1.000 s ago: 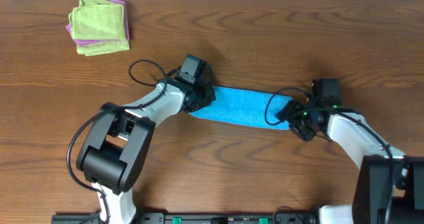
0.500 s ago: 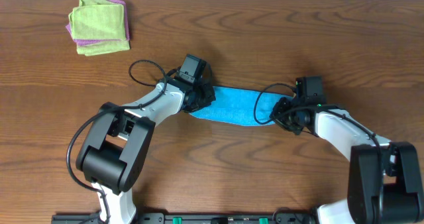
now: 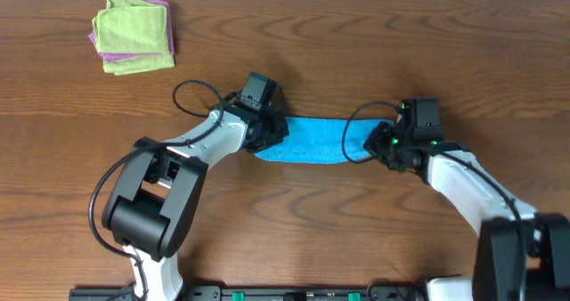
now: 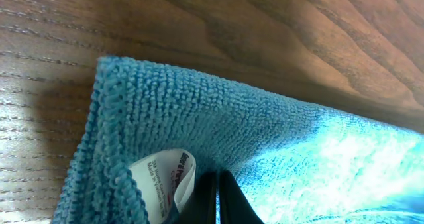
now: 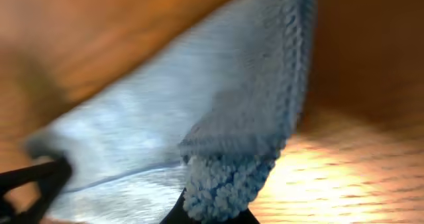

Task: Fold the cloth
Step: 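Lift both ends and bring the grippers together toward the center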

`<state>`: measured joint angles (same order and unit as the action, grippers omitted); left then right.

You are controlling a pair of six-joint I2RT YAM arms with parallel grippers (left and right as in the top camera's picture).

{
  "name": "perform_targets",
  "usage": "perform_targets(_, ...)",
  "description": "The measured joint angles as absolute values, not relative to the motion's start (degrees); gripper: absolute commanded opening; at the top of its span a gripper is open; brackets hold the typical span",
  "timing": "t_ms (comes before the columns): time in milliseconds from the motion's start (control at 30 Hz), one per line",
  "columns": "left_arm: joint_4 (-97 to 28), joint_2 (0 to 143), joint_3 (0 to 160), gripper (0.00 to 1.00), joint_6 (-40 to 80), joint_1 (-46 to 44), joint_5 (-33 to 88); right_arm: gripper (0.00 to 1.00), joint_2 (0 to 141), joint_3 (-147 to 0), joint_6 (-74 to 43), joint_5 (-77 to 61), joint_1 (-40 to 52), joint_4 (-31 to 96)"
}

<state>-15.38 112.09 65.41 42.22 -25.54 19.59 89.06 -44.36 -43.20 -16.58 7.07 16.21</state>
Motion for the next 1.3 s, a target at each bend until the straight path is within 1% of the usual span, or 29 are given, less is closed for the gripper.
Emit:
perform_targets(533,-15.38,112.09,65.41,0.06,42.22,-25.5,20.14,0.01,87.35,-52.58,-43.09,-13.89,22.79,14.63)
perform_targets(800,-15.44,112.14,65.41,0.06,42.15,-24.99,21.06,0.01,88.73,-52.73,-43.03,-13.02,25.15,11.27)
perform_targets(1067,-15.9,112.31,65.41,0.06,41.91,-23.64,23.66,0.01,93.78,-53.98,-42.96,-13.34,27.0,9.98)
perform_targets(1300,-16.12,112.42,65.41,0.06,38.94,-22.44,25.85,0.01,94.48,-56.86,-41.12,-13.47,28.16,9.93)
